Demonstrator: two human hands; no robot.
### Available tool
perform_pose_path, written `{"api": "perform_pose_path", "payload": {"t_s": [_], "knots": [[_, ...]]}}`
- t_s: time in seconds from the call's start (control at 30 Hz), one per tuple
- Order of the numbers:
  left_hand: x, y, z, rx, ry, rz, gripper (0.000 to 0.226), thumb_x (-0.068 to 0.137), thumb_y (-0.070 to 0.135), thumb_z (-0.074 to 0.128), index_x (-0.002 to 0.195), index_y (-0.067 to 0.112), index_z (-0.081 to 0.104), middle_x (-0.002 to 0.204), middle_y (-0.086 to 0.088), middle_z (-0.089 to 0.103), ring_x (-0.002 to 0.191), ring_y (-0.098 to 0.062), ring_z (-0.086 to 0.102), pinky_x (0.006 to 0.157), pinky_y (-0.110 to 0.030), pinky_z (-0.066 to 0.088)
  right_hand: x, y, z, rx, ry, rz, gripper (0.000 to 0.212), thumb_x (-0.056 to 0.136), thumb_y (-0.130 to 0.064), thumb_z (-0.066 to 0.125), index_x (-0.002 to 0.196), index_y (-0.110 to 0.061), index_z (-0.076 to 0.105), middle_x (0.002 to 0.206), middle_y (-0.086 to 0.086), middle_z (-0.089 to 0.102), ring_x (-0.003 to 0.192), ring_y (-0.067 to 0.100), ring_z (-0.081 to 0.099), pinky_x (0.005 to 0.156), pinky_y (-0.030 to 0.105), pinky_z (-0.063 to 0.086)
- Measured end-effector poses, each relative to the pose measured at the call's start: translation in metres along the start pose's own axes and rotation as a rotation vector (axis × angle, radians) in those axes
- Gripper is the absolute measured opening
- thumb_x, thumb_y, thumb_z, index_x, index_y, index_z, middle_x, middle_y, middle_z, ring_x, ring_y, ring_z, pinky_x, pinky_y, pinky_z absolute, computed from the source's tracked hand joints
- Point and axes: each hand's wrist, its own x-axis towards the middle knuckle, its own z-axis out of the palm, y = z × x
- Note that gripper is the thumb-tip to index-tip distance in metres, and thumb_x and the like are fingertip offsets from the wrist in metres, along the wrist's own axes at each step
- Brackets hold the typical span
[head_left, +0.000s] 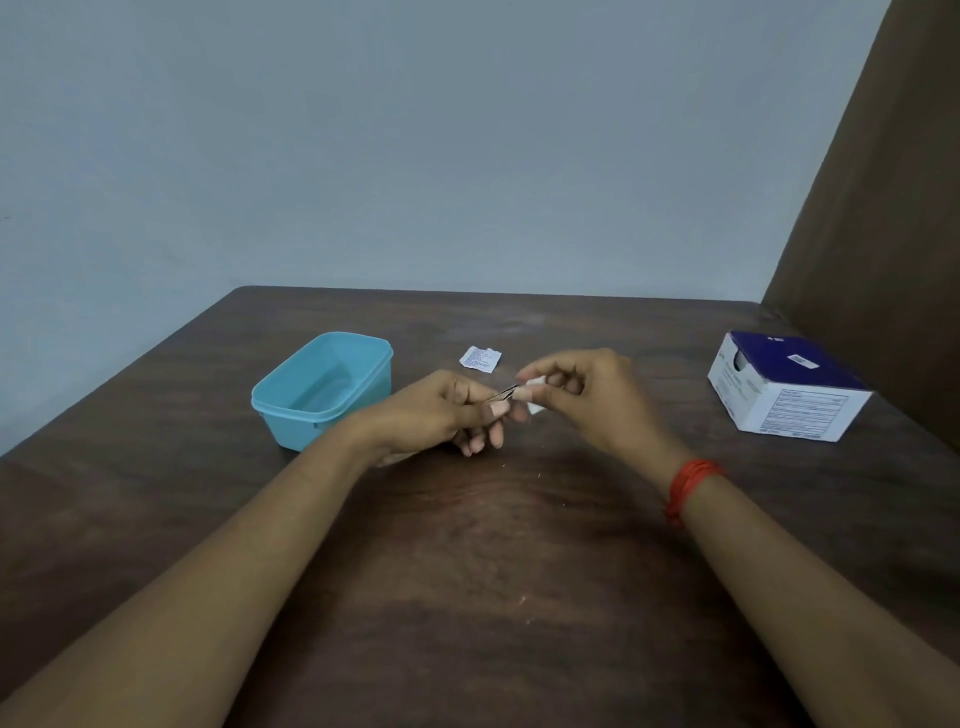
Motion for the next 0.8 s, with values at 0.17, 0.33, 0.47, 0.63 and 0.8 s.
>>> {"api": "perform_pose_path", "payload": {"t_s": [0.17, 0.33, 0.47, 0.63, 0.8], "knots": [[0.0, 0.001, 0.002, -0.008, 0.036, 0.05, 0.02, 0.103, 0.019, 0.054, 0.104, 0.012, 0.073, 0.094, -0.015, 0.077, 0.057, -0.013, 0.058, 0.056, -0.021, 0.049, -0.003, 0.005, 0.009, 0.174, -0.063, 0.059, 0.013, 0.083, -0.021, 0.08, 0.093, -0.013, 0.079, 0.057, -0.012, 0.062, 0.044, 0.0, 0.046, 0.05, 0.013, 0.037], [0.003, 0.002, 0.007, 0.076, 0.082, 0.039, 0.023, 0.103, 0.023, 0.056, 0.11, 0.001, 0.052, 0.095, -0.012, 0.078, 0.057, -0.018, 0.067, 0.054, -0.024, 0.052, -0.003, 0.005, 0.012, 0.227, -0.044, 0.063, 0.011, 0.086, -0.021, 0.078, 0.096, -0.016, 0.079, 0.072, 0.012, 0.07, 0.047, 0.001, 0.045, 0.051, 0.019, 0.039], [0.006, 0.0, 0.013, 0.104, 0.224, 0.069, 0.02, 0.096, 0.022, 0.068, 0.09, 0.012, 0.052, 0.088, -0.009, 0.078, 0.067, -0.025, 0.075, 0.052, -0.027, 0.055, -0.002, 0.006, 0.013, 0.241, -0.006, 0.093, 0.01, 0.087, -0.019, 0.078, 0.095, -0.014, 0.078, 0.069, 0.006, 0.067, 0.046, 0.001, 0.045, 0.051, 0.018, 0.038], [0.01, -0.006, 0.011, 0.214, 0.446, 0.106, 0.019, 0.08, 0.016, 0.084, 0.075, 0.008, 0.068, 0.069, -0.008, 0.075, 0.062, -0.02, 0.075, 0.058, -0.027, 0.06, -0.003, 0.002, 0.017, 0.189, -0.023, 0.068, 0.013, 0.086, -0.021, 0.079, 0.094, -0.011, 0.08, 0.067, -0.007, 0.07, 0.054, 0.0, 0.049, 0.055, 0.022, 0.042], [0.009, -0.004, 0.01, 0.21, 0.402, 0.096, 0.016, 0.073, 0.014, 0.089, 0.071, 0.016, 0.074, 0.066, -0.011, 0.074, 0.058, -0.019, 0.073, 0.055, -0.024, 0.059, -0.007, 0.002, 0.014, -0.026, -0.018, -0.009, 0.008, 0.087, -0.022, 0.078, 0.089, -0.014, 0.08, 0.048, -0.027, 0.055, 0.048, -0.006, 0.052, 0.048, 0.008, 0.033]]}}
